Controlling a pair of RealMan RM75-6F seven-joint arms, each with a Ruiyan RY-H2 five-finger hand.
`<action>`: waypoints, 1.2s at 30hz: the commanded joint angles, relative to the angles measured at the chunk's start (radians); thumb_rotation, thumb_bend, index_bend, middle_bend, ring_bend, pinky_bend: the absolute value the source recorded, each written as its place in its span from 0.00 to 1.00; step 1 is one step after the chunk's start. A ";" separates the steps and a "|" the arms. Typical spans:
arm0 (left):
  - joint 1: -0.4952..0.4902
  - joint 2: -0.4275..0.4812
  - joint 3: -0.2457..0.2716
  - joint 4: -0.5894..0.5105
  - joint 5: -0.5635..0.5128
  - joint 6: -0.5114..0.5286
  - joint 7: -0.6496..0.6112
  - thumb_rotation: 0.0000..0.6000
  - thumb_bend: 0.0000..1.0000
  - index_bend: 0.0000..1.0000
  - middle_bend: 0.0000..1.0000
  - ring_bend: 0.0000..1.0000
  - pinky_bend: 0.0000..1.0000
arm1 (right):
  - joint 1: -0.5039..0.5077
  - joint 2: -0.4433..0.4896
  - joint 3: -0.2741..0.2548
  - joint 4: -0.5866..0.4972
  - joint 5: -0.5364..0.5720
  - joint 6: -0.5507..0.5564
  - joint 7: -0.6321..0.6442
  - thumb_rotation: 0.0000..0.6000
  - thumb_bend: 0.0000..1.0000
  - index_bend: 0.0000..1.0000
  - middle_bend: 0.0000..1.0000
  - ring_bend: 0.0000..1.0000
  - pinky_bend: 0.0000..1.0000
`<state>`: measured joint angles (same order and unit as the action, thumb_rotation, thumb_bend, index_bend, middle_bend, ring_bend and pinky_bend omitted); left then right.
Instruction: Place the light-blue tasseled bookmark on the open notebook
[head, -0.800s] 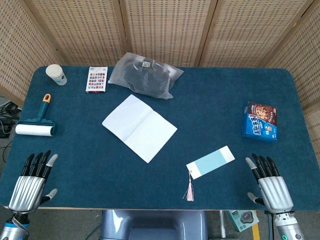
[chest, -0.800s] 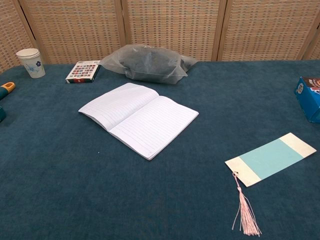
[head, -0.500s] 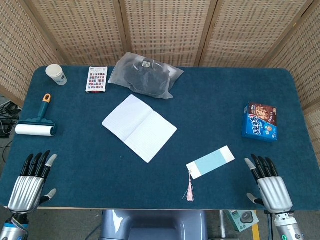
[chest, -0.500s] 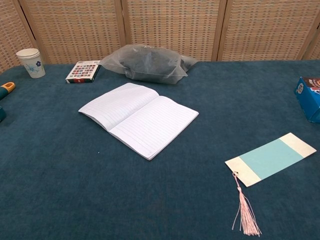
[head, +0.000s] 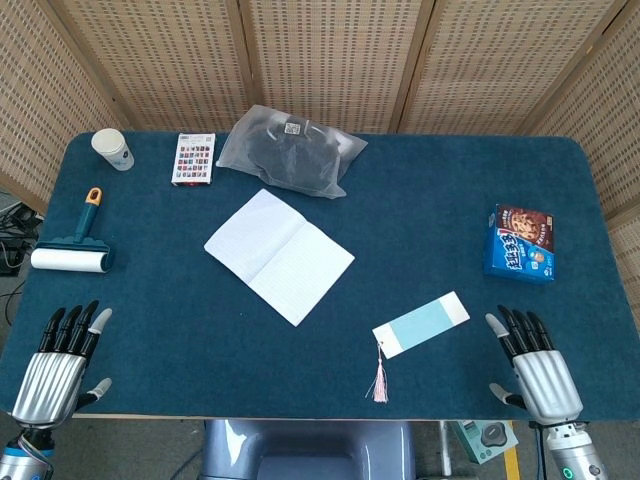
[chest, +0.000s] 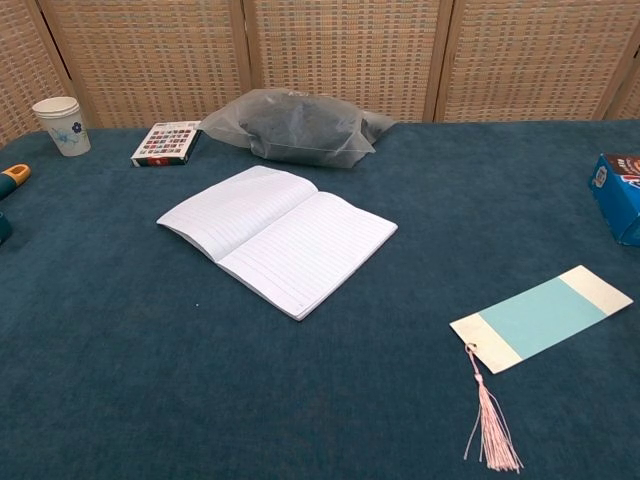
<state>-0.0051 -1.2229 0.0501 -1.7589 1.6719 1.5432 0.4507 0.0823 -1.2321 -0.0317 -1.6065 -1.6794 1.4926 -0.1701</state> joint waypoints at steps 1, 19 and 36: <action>-0.001 0.000 -0.001 0.000 -0.002 -0.003 0.000 1.00 0.00 0.00 0.00 0.00 0.00 | 0.027 0.005 0.010 0.007 -0.008 -0.030 0.002 1.00 0.19 0.13 0.01 0.00 0.02; -0.011 -0.003 -0.003 0.002 -0.014 -0.026 0.007 1.00 0.00 0.00 0.00 0.00 0.00 | 0.273 0.059 0.070 -0.026 0.065 -0.398 -0.092 1.00 0.20 0.23 0.06 0.00 0.12; -0.020 -0.001 -0.012 0.001 -0.030 -0.037 0.001 1.00 0.00 0.00 0.00 0.00 0.00 | 0.408 -0.012 0.080 0.085 0.140 -0.575 -0.067 1.00 0.20 0.32 0.08 0.00 0.12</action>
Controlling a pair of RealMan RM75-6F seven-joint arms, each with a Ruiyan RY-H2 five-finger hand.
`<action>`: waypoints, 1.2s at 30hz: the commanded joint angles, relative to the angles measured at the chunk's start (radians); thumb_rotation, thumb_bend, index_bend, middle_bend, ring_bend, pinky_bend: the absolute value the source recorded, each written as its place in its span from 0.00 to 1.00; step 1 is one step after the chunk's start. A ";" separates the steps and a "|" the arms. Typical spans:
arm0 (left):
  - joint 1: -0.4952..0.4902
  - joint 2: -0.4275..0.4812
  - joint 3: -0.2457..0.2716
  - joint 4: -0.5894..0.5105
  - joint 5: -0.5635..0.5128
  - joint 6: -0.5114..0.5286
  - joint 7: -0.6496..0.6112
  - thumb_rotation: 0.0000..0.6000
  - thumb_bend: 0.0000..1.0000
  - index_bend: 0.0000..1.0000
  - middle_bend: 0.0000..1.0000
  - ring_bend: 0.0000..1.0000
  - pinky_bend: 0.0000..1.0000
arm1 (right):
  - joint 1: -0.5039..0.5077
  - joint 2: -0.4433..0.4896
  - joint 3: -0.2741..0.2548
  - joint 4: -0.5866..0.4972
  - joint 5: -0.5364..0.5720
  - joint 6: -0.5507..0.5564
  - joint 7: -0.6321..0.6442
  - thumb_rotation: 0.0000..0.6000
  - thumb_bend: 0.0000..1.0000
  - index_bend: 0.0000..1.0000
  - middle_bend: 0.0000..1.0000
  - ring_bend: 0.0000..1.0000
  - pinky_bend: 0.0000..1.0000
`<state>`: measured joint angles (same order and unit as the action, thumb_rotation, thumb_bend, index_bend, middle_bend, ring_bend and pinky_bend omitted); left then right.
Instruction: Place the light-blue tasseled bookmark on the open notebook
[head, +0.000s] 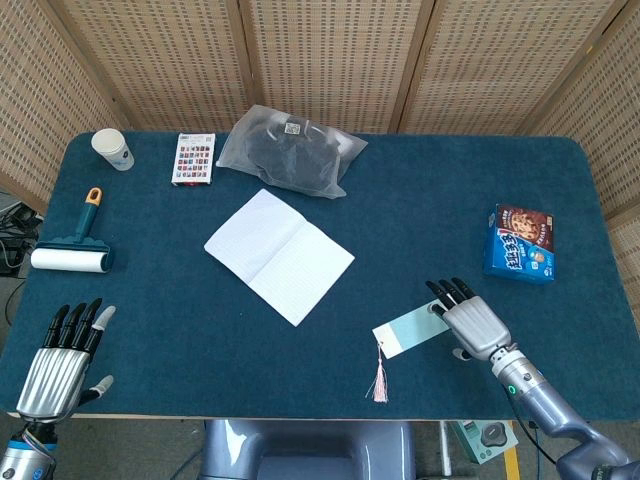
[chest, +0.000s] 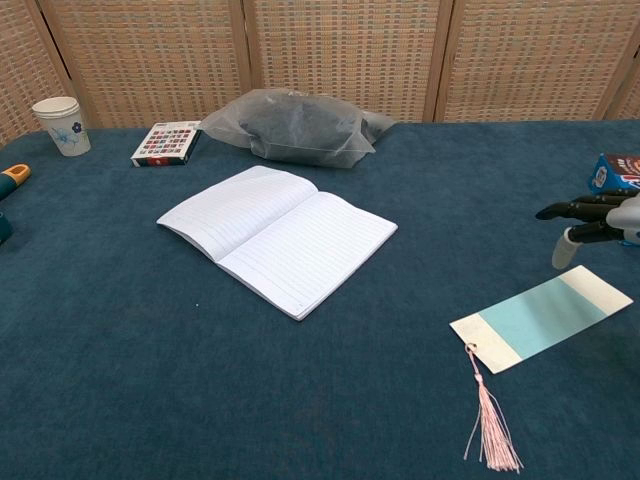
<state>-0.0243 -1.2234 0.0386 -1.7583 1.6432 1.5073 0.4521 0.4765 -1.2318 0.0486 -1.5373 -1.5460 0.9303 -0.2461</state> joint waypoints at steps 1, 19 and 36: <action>-0.002 0.000 -0.001 0.001 -0.003 -0.003 -0.001 1.00 0.00 0.00 0.00 0.00 0.00 | 0.018 -0.017 -0.001 0.022 0.008 -0.016 0.012 1.00 0.20 0.32 0.08 0.00 0.12; -0.012 0.000 -0.010 0.007 -0.038 -0.021 -0.009 1.00 0.00 0.00 0.00 0.00 0.00 | 0.093 -0.107 -0.008 0.121 0.046 -0.076 0.026 1.00 0.20 0.32 0.07 0.00 0.11; -0.018 -0.001 -0.012 0.012 -0.055 -0.029 -0.008 1.00 0.00 0.00 0.00 0.00 0.00 | 0.125 -0.152 -0.026 0.178 0.068 -0.094 0.034 1.00 0.19 0.29 0.03 0.00 0.08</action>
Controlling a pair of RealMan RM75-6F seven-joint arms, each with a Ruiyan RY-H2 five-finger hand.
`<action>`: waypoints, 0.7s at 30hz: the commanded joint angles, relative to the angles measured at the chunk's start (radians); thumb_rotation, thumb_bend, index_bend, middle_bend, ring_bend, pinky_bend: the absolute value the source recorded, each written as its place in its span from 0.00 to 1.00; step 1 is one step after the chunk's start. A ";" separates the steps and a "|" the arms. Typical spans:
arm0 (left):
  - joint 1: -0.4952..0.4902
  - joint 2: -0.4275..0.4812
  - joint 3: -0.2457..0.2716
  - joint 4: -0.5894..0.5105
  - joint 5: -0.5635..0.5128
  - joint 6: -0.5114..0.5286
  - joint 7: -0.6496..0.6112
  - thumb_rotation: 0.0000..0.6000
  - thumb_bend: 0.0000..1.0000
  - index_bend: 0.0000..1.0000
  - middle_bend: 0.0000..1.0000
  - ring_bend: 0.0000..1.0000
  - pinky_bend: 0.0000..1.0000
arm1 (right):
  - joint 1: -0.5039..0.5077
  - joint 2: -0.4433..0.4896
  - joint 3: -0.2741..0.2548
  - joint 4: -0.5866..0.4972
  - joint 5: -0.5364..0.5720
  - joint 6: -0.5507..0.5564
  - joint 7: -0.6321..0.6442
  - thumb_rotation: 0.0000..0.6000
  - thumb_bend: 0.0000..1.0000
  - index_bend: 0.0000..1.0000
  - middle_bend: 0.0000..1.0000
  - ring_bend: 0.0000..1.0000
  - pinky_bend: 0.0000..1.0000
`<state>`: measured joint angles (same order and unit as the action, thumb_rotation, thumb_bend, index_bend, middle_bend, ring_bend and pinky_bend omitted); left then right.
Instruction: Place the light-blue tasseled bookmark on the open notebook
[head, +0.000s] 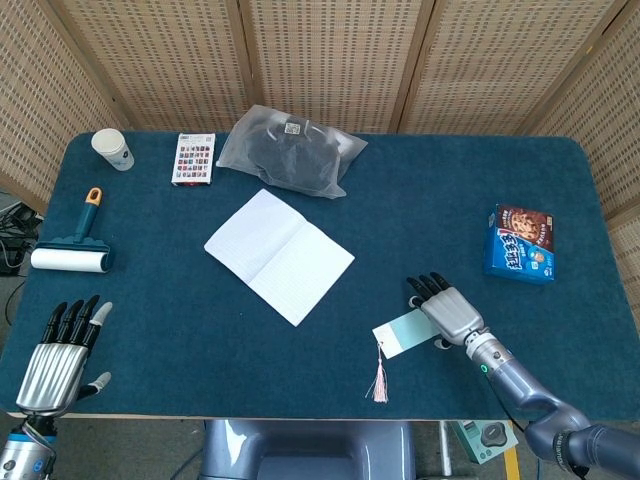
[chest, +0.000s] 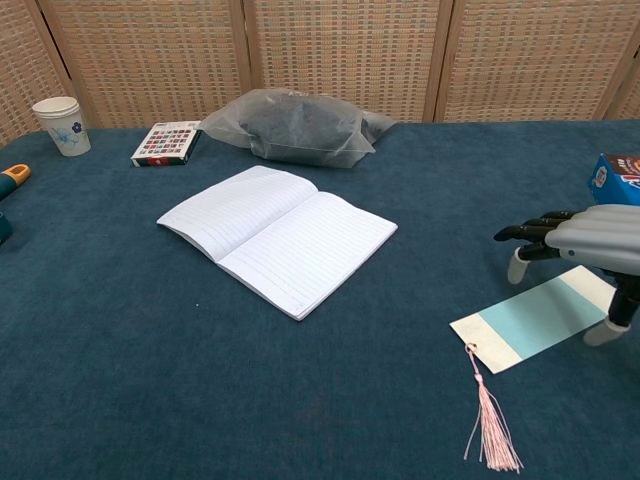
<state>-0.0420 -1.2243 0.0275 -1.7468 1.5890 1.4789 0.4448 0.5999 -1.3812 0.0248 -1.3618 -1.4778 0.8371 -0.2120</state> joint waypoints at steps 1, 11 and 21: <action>-0.001 0.000 -0.001 0.000 -0.003 0.000 -0.002 1.00 0.00 0.00 0.00 0.00 0.00 | 0.003 -0.005 -0.005 0.005 0.002 -0.003 -0.001 1.00 0.19 0.29 0.03 0.00 0.08; -0.003 0.001 0.000 0.001 -0.005 -0.001 -0.005 1.00 0.00 0.00 0.00 0.00 0.00 | 0.009 -0.025 -0.017 0.023 0.018 -0.009 -0.004 1.00 0.19 0.28 0.02 0.00 0.08; -0.005 0.001 0.002 0.001 -0.007 -0.002 -0.006 1.00 0.00 0.00 0.00 0.00 0.00 | 0.025 -0.040 -0.016 0.021 0.026 -0.010 -0.020 1.00 0.19 0.28 0.03 0.00 0.08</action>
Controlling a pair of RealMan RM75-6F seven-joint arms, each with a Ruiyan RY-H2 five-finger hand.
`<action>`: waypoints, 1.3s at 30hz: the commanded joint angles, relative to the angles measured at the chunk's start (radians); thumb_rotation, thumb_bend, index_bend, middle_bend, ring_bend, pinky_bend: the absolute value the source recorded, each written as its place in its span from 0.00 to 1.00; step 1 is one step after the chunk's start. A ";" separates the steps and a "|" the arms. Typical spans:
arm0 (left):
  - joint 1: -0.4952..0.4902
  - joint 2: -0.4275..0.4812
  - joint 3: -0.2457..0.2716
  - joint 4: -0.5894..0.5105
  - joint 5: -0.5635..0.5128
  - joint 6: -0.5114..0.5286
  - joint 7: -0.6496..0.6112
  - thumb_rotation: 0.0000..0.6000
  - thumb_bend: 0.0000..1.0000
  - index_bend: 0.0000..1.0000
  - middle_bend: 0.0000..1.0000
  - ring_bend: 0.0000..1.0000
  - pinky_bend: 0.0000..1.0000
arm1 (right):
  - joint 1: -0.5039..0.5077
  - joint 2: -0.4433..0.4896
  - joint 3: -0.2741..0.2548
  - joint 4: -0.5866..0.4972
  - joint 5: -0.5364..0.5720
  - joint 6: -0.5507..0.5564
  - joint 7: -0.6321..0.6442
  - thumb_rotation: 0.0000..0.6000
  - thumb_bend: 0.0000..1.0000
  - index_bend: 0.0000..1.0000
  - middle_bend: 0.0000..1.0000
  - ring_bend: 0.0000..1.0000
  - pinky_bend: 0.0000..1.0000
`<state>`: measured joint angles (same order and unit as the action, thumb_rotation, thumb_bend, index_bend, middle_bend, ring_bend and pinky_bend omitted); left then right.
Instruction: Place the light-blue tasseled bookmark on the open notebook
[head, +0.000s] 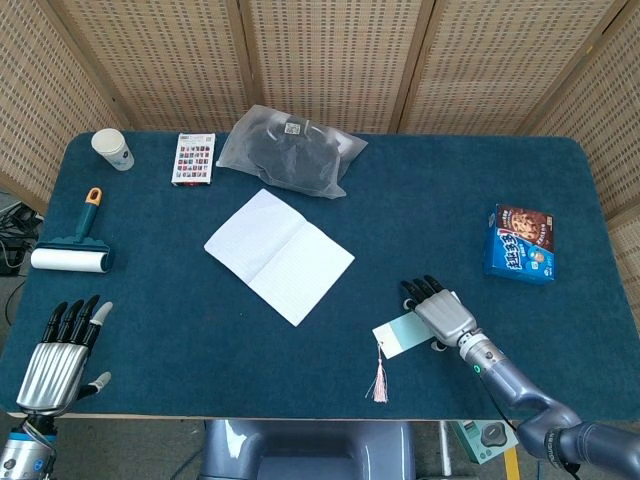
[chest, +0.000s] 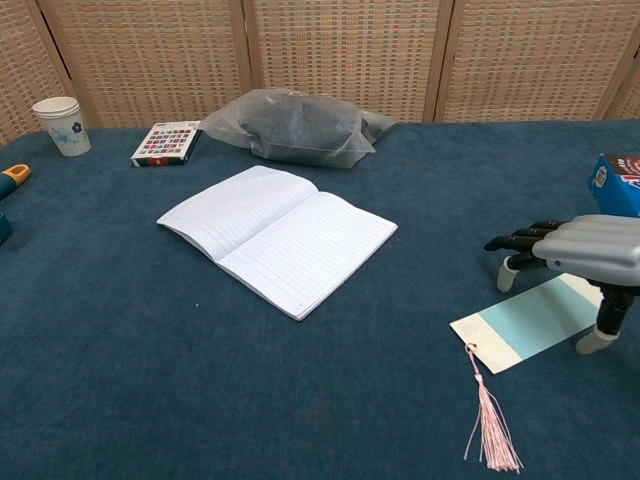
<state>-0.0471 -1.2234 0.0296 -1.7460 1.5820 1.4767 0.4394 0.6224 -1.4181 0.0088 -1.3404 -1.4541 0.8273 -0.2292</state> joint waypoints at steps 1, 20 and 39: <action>0.000 0.000 0.001 0.000 0.000 -0.001 -0.001 1.00 0.00 0.00 0.00 0.00 0.00 | 0.003 -0.005 0.001 -0.001 0.003 0.002 -0.004 1.00 0.19 0.28 0.03 0.00 0.08; -0.004 0.002 0.004 0.000 0.000 -0.002 -0.006 1.00 0.00 0.00 0.00 0.00 0.00 | 0.024 -0.036 -0.005 0.007 0.019 -0.008 -0.035 1.00 0.20 0.35 0.04 0.00 0.08; -0.005 0.002 0.009 -0.003 0.005 -0.003 -0.008 1.00 0.00 0.00 0.00 0.00 0.00 | 0.035 -0.024 -0.006 -0.017 -0.008 0.024 -0.035 1.00 0.20 0.57 0.11 0.01 0.11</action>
<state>-0.0523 -1.2209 0.0383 -1.7491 1.5868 1.4739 0.4309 0.6571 -1.4427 0.0030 -1.3571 -1.4626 0.8512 -0.2636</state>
